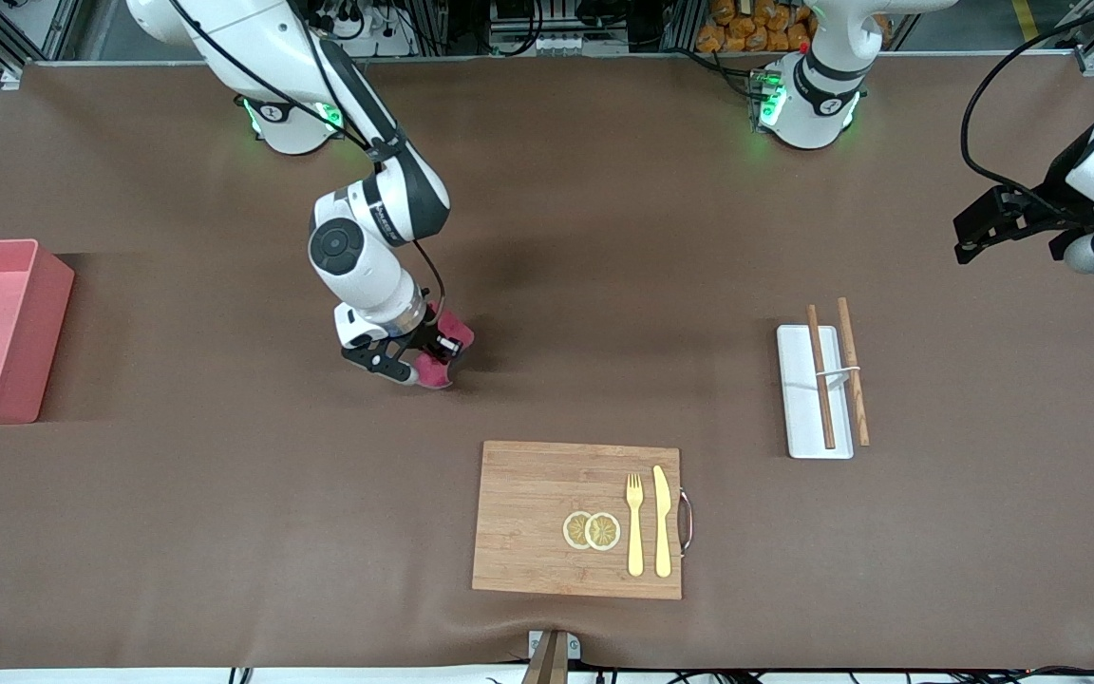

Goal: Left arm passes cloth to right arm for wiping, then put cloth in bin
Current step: 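Wipe the table with the cloth in the right gripper, then move the cloth over the pink bin and open the right gripper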

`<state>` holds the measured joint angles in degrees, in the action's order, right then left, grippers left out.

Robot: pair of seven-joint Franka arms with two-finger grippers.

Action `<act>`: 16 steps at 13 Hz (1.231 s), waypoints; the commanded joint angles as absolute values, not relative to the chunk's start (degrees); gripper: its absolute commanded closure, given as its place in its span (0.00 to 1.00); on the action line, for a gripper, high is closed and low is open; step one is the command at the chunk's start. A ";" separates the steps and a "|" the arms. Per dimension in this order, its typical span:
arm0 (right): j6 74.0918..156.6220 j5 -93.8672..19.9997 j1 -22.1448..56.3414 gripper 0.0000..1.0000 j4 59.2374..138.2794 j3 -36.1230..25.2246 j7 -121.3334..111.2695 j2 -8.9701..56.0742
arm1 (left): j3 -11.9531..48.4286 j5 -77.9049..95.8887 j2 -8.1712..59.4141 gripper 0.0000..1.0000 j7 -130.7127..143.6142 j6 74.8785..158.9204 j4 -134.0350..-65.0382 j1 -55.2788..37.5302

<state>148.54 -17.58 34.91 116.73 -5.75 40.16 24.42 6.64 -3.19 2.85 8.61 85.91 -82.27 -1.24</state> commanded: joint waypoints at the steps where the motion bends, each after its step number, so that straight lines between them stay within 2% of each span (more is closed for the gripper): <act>1: 141.80 -16.44 26.76 1.00 117.25 -7.11 27.06 19.70 | 6.50 -2.64 1.14 0.00 8.26 84.38 -83.32 -1.14; 6: 126.51 -16.26 9.17 1.00 112.34 -8.26 -3.89 16.09 | 6.50 -2.55 1.14 0.00 8.09 84.46 -83.32 -0.88; 10: 119.37 -10.49 -5.76 1.00 104.87 -10.55 -30.70 17.05 | 6.59 -2.64 1.41 0.00 8.09 84.99 -83.23 -1.14; 12: 117.17 -8.88 -14.11 1.00 101.27 -10.55 -43.27 18.01 | 6.59 -2.64 1.67 0.00 8.00 85.08 -83.23 -1.23; 16: 112.32 -8.09 -25.29 1.00 89.23 -10.55 -60.00 25.12 | 7.29 -2.64 1.76 0.00 8.70 85.52 -83.23 -1.32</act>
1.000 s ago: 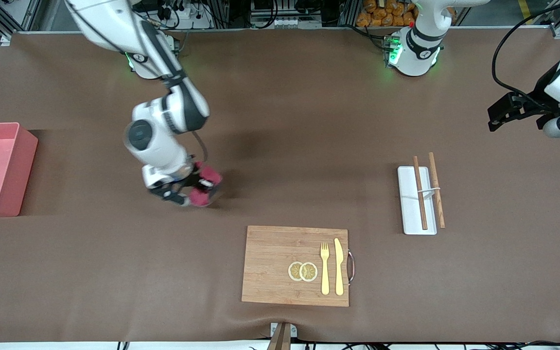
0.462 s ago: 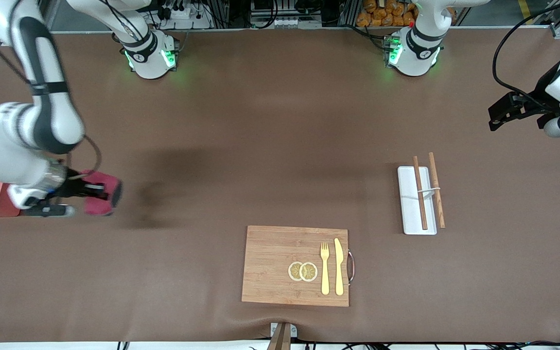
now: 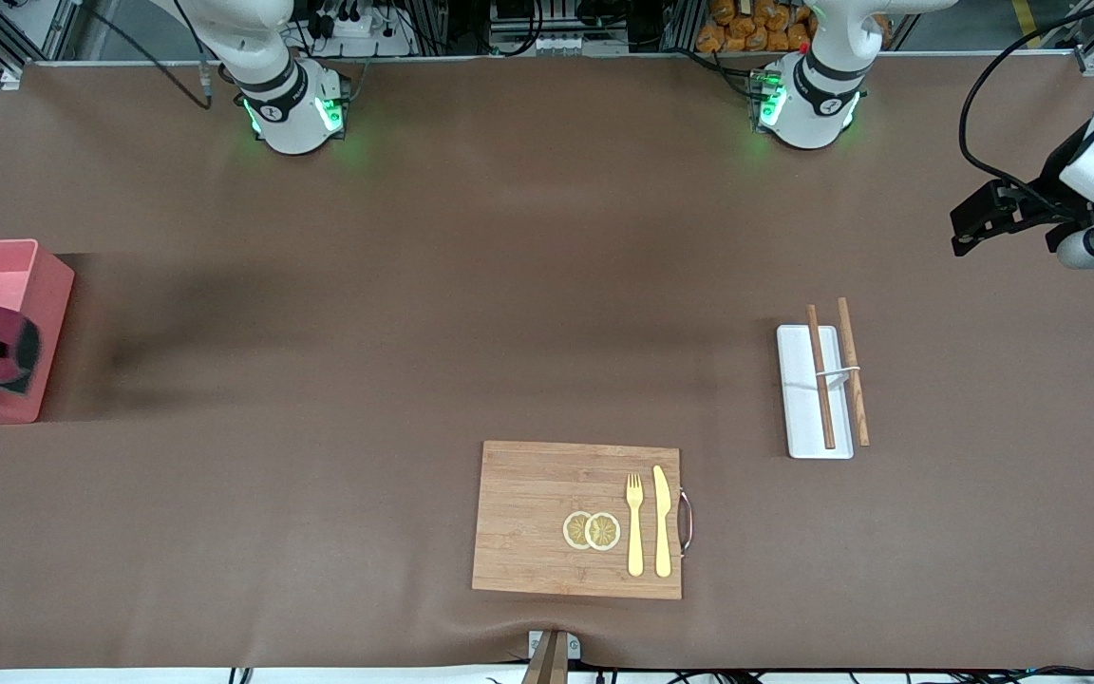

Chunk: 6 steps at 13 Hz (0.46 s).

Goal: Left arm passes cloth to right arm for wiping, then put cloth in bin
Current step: 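Move the cloth over the pink bin and open the right gripper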

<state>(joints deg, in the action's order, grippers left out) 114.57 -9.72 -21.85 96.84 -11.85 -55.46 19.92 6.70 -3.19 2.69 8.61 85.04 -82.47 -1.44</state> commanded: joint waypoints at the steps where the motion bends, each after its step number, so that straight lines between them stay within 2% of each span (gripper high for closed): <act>1: 112.41 -6.35 -26.53 1.00 86.95 -10.55 -62.12 26.96 | 7.38 -2.64 1.76 0.00 8.79 85.52 -83.23 -1.32; 3: 112.94 -5.97 -30.39 1.00 85.08 -10.46 -65.90 30.57 | 7.38 -2.55 1.76 0.00 8.88 85.52 -83.32 -1.32; 6: 118.03 -6.59 -34.00 1.00 81.83 -10.20 -68.11 38.30 | 7.47 -2.37 1.67 0.00 8.88 86.22 -83.41 -1.14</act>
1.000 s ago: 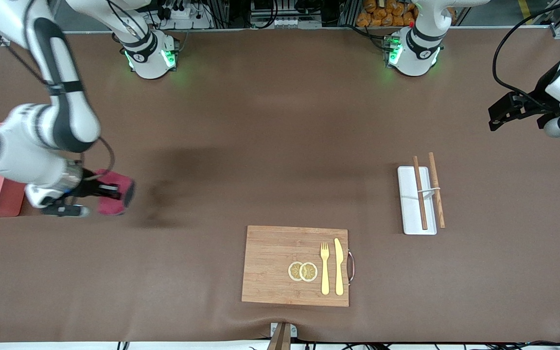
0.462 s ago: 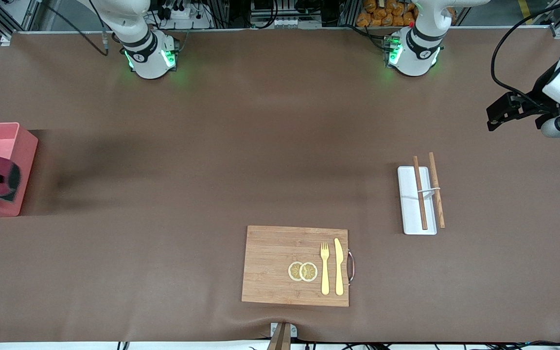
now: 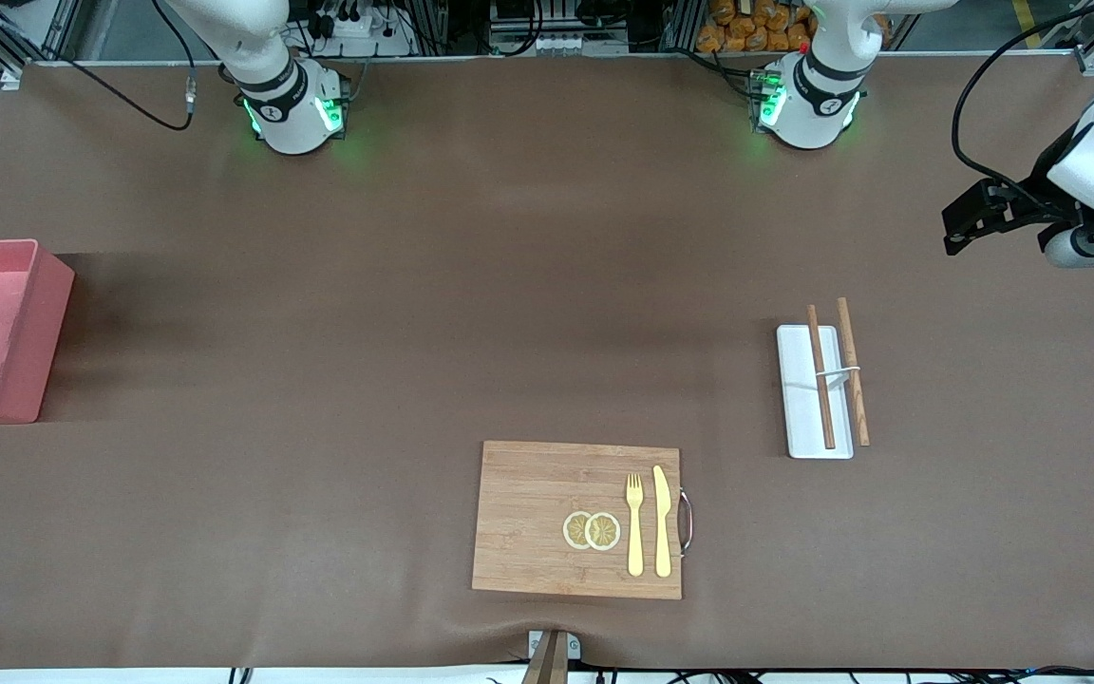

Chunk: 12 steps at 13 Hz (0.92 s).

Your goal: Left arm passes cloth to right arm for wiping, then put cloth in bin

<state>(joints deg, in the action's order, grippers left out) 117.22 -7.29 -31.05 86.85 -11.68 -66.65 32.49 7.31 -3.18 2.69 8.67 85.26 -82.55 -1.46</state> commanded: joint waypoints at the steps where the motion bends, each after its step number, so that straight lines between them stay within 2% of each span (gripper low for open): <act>1: 118.82 -6.94 -34.54 0.81 81.83 -10.20 -68.29 39.45 | 7.38 -2.11 1.58 0.00 8.96 86.39 -83.41 -0.88; 4: 119.27 -8.87 -34.80 0.00 81.91 -10.20 -68.20 40.51 | 7.29 -1.85 1.58 0.00 8.96 86.48 -83.67 -0.70; 7: 118.31 -10.20 -34.28 0.00 81.74 -10.20 -68.03 39.65 | 7.29 -1.50 1.67 0.00 8.96 86.66 -83.67 -0.70; 12: 104.87 -9.58 -30.95 0.00 75.24 -10.11 -67.07 35.53 | 6.94 -1.41 1.84 0.00 8.96 87.28 -83.50 -0.70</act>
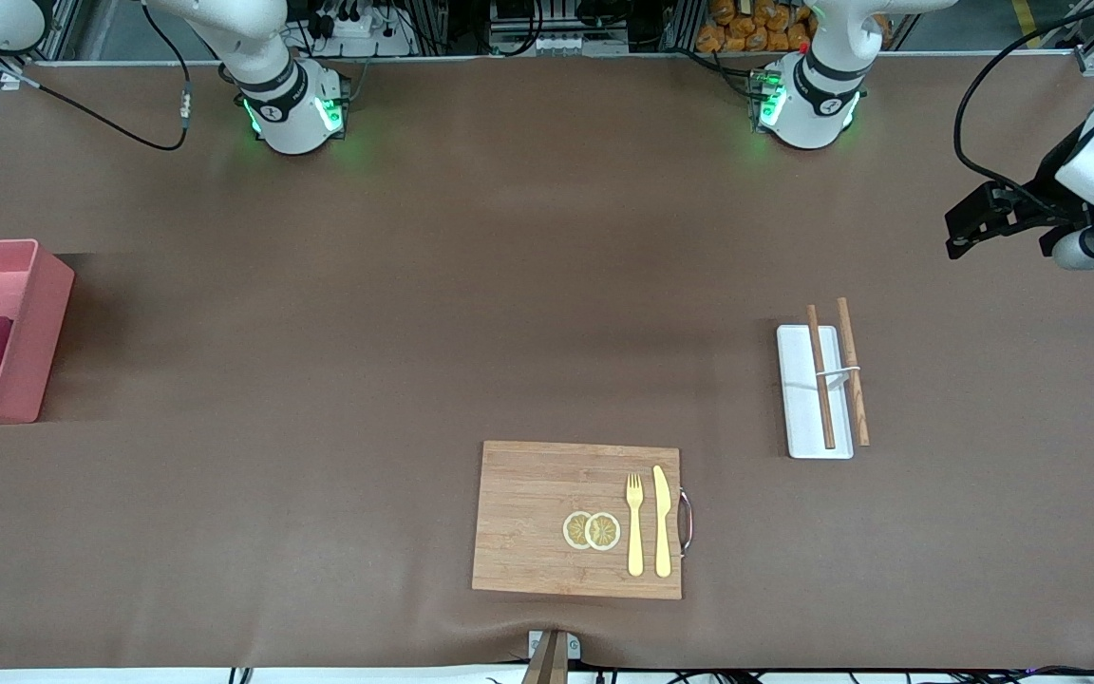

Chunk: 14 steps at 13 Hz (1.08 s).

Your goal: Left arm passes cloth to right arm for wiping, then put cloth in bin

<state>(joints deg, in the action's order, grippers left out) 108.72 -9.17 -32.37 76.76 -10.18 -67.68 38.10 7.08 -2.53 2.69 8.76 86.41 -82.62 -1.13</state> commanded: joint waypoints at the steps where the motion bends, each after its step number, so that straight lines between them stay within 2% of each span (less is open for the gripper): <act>1: 103.64 -9.67 -29.20 0.00 75.50 -10.28 -66.36 34.12 | 6.94 -1.75 1.85 0.00 8.96 87.36 -83.32 -0.79; 7: 93.88 -8.61 -17.33 0.00 78.03 -10.46 -41.53 27.70 | 7.03 -2.55 1.76 0.00 9.05 87.28 -83.32 -0.70; 9: 94.22 -8.35 -11.81 0.00 83.56 -10.55 -31.52 22.70 | 6.77 -2.55 1.50 0.00 9.14 86.84 -83.76 -0.70; 14: 92.90 -6.78 -0.90 0.00 89.20 -10.46 -7.61 15.13 | 6.94 -1.67 1.14 0.00 12.38 84.20 -84.37 2.19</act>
<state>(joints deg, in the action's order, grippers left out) 92.32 -8.56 -4.77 83.51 -9.98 -15.62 20.60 6.64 -2.53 2.69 10.23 85.07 -82.85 0.93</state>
